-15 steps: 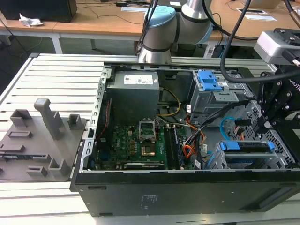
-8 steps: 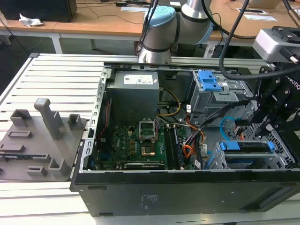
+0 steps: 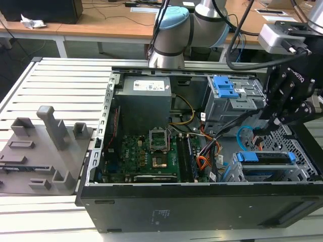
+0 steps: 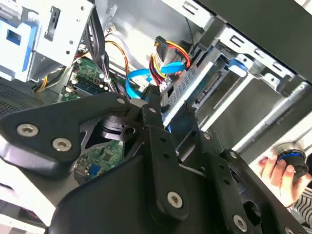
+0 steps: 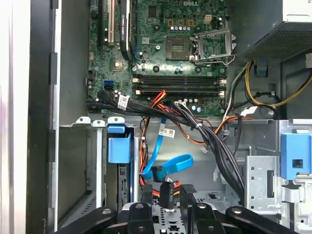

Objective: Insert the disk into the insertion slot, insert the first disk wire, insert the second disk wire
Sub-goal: 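Insert the first disk wire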

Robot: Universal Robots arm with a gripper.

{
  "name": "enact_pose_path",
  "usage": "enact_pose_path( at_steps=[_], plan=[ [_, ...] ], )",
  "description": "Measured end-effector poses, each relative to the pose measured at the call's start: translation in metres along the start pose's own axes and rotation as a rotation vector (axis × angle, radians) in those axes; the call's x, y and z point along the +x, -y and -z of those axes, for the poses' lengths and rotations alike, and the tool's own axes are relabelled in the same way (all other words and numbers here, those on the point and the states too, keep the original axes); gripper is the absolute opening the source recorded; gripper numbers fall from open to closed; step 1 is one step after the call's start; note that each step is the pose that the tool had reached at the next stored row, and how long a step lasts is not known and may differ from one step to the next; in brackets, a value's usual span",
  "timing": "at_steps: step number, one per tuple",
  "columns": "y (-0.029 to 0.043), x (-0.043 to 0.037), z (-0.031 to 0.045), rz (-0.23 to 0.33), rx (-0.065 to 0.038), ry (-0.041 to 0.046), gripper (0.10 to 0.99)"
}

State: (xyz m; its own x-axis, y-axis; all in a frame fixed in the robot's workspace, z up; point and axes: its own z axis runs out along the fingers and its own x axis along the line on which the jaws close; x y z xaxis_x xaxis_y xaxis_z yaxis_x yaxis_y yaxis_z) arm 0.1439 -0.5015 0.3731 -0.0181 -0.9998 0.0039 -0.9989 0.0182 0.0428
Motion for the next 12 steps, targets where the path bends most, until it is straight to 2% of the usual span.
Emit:
enact_pose_path(
  at_steps=[5, 9, 11, 12],
  plan=[
    [0.0022, -0.005, -0.0112, 0.0, -0.001, -0.0011, 0.361],
    [0.0037, -0.0051, -0.0171, 0.0, -0.001, -0.0112, 0.361],
    [0.005, -0.0051, -0.0181, -0.001, 0.0, -0.0173, 0.361],
    [0.005, -0.0051, -0.0181, -0.001, -0.001, -0.0177, 0.361]
  ],
)
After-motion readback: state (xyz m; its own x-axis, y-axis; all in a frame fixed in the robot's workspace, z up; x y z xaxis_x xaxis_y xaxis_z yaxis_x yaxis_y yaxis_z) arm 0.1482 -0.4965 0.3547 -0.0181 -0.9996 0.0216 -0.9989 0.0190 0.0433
